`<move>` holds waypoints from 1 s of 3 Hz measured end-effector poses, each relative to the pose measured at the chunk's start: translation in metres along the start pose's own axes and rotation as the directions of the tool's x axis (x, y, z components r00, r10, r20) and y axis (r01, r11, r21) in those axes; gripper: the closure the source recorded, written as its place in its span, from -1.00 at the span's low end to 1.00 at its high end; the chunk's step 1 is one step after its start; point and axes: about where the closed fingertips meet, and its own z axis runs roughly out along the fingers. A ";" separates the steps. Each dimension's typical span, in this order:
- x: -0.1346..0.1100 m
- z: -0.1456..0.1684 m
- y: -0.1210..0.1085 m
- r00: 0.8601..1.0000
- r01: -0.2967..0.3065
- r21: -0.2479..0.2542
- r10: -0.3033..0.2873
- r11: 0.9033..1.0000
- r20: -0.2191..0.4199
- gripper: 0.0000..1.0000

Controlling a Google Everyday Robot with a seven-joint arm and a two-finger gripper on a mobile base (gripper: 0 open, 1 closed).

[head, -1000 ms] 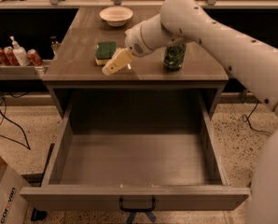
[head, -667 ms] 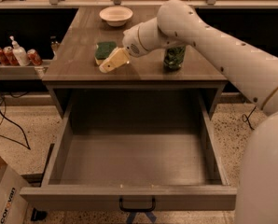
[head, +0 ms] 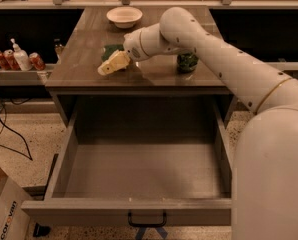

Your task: Place sponge into top drawer

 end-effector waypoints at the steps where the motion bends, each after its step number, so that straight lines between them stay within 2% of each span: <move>1: -0.003 0.011 0.001 1.000 -0.005 -0.018 0.006 1.000 0.015 -0.55; 3: -0.005 0.019 0.005 1.000 -0.010 -0.035 0.011 0.999 0.024 0.41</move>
Offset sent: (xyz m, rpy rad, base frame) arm 0.0067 0.0183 -0.0092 0.0388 0.0301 0.0249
